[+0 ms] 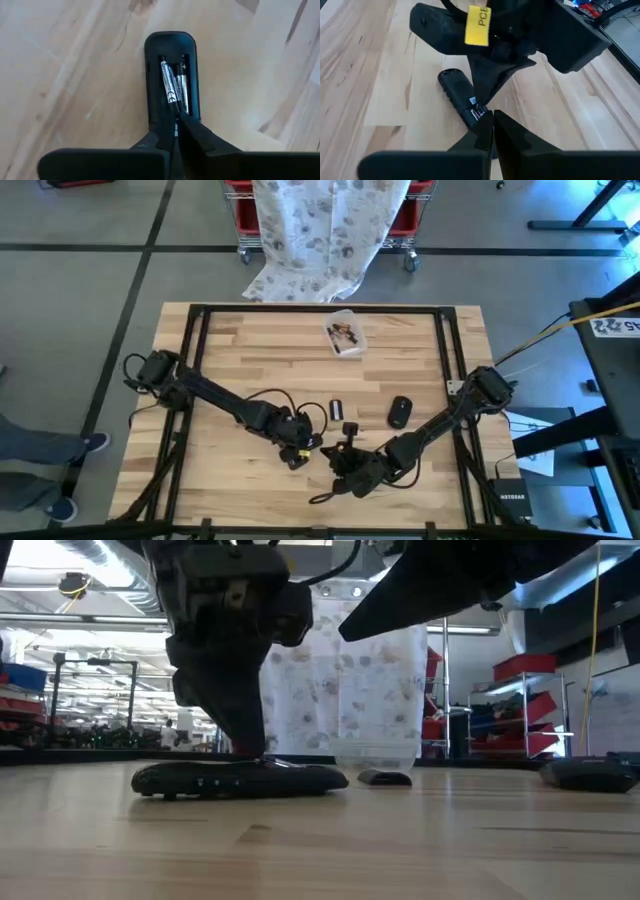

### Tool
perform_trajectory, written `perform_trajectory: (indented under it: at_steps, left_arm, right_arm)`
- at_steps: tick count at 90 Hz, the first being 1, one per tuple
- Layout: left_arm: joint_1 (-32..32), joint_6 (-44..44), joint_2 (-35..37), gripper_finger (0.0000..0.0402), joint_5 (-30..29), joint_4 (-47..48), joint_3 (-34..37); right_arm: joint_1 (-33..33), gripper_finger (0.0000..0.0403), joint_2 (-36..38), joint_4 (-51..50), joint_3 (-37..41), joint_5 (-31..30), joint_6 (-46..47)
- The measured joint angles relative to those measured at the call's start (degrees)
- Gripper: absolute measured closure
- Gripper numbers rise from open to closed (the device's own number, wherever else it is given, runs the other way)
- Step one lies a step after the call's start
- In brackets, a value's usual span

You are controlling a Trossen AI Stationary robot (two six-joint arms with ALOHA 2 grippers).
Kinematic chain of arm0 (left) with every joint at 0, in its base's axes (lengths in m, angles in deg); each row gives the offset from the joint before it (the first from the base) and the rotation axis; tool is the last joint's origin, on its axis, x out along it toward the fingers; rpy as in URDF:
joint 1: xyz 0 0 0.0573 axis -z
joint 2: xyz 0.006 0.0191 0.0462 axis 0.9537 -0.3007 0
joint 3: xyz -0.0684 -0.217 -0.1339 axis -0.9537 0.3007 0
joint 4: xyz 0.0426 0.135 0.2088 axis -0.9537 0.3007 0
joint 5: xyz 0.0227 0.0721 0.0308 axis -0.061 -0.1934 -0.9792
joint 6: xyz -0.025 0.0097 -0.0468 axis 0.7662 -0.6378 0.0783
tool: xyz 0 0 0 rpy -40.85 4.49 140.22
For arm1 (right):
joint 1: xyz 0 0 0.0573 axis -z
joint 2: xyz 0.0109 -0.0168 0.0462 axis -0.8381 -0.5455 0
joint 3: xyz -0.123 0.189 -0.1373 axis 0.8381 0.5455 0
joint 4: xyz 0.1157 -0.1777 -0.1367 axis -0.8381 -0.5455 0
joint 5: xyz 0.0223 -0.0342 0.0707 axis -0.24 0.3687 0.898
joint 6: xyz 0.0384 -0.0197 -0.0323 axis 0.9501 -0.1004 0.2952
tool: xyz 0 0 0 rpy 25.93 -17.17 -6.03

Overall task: Insert battery
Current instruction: Insert the white battery into the remote control

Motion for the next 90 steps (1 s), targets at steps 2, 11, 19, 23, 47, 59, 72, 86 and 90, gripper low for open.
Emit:
perform_trajectory:
  at_steps: [2,11,19,23,47,59,72,86,90]
  left_arm:
    - [-0.11,-0.17,0.00,0.0401,-0.14,0.03,0.00]
    - [-0.74,-0.30,-0.25,0.0401,-1.08,0.24,0.04]
    - [-1.35,-0.30,-1.33,0.0402,-1.32,0.12,0.06]
    - [-1.45,-0.32,-2.26,0.0402,-1.10,-0.03,0.07]
    - [-1.62,-0.66,-4.64,0.0401,-0.15,-0.69,-0.10]
    - [-1.36,-0.72,-2.86,0.0401,-1.14,1.44,0.01]
    - [-0.41,-0.64,0.46,0.0401,-2.47,3.92,-0.42]
    - [1.42,-0.30,2.62,0.0401,-2.53,2.61,-0.42]
    - [1.84,-0.30,2.71,0.0401,-2.61,1.55,-0.43]
  right_arm:
    - [0.00,0.0403,0.00,0.01,0.00,0.01,0.00]
    - [0.00,0.0403,0.00,0.01,0.00,0.02,0.00]
    - [0.00,0.0403,0.00,0.04,0.00,1.13,0.02]
    - [0.00,0.0403,0.00,0.01,0.00,1.72,0.00]
    - [-0.02,0.0403,0.00,0.01,-0.02,1.98,0.00]
    - [-0.02,0.0403,0.00,-0.01,-0.02,1.97,0.00]
    - [0.00,0.0403,0.00,-0.03,-0.02,1.95,0.00]
    - [0.00,0.0403,0.00,-0.05,-0.02,1.94,0.00]
    - [0.00,0.0403,0.00,0.01,-0.02,1.92,-0.01]
